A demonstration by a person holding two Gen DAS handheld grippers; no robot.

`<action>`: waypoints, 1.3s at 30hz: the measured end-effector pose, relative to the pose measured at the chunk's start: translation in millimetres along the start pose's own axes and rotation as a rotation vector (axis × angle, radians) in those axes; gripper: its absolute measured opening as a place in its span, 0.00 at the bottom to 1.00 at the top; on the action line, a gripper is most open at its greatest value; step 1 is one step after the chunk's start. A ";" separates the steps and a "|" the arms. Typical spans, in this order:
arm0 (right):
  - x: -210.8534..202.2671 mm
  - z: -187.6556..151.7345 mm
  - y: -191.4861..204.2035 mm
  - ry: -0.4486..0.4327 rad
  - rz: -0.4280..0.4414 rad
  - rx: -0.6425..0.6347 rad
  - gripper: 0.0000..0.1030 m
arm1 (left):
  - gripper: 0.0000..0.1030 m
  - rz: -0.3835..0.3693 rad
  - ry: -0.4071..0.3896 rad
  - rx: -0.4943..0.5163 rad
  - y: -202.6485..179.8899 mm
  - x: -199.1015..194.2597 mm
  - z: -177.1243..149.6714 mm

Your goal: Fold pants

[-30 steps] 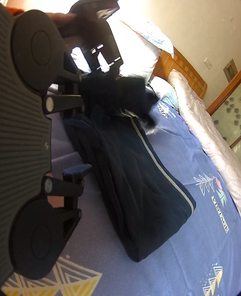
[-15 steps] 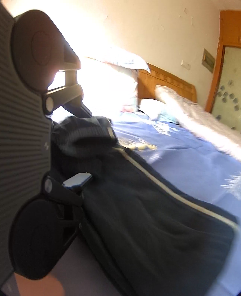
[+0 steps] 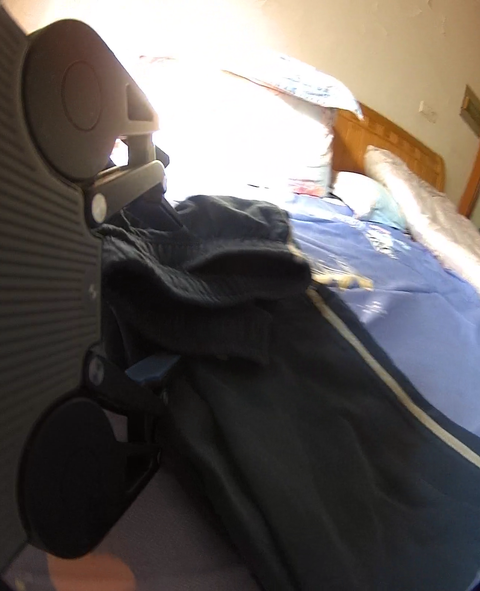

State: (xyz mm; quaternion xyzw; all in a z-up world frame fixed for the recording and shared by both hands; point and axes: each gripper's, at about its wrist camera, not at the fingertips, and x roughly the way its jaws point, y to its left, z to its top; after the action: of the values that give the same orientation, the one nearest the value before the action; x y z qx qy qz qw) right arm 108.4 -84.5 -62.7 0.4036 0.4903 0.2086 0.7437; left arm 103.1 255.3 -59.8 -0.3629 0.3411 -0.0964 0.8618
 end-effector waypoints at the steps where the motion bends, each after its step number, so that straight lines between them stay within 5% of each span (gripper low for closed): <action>1: 10.2 -1.8 5.4 0.038 0.011 -0.004 0.70 | 0.53 -0.002 0.001 -0.014 2.6 0.2 -1.1; 2: 18.3 -4.1 13.9 0.067 0.006 -0.036 0.57 | 0.53 -0.004 0.000 -0.024 4.0 0.0 -1.9; 3: 24.6 -5.8 26.6 0.081 -0.022 -0.098 0.33 | 0.53 -0.003 -0.002 -0.026 4.9 0.8 -2.2; 5: 29.4 -9.1 52.1 0.074 -0.056 -0.227 0.31 | 0.53 0.000 -0.006 -0.022 6.0 -1.1 -1.7; 8: 14.9 -4.4 76.5 0.040 0.020 -0.320 0.24 | 0.53 -0.013 -0.032 -0.049 14.8 -9.8 3.1; 11: -6.7 -1.8 113.4 -0.047 0.076 -0.547 0.22 | 0.54 -0.008 -0.060 -0.090 22.8 -14.8 8.3; 15: 0.9 17.9 118.1 -0.065 0.043 -0.623 0.22 | 0.54 0.004 -0.064 -0.124 28.3 -13.9 8.6; 17: 9.7 29.0 102.1 -0.060 -0.036 -0.578 0.21 | 0.54 0.004 -0.049 -0.105 24.8 -10.1 7.4; 21: -21.9 49.2 57.8 -0.093 -0.022 -0.396 0.20 | 0.54 0.007 -0.031 -0.080 16.2 -2.1 7.8; 31: -142.6 93.4 15.2 -0.303 -0.100 -0.296 0.19 | 0.55 -0.055 0.015 -0.003 -35.2 28.6 10.8; 39: -184.0 85.0 -78.1 -0.388 -0.180 -0.096 0.20 | 0.55 -0.051 0.116 0.132 -93.5 83.1 -7.6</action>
State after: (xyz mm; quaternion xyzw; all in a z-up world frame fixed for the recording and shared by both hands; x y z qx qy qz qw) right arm 98.5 -293.9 -5.9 0.3550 0.3615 0.0831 0.8581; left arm 167.9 149.6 -42.1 -0.3080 0.3739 -0.1616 0.8598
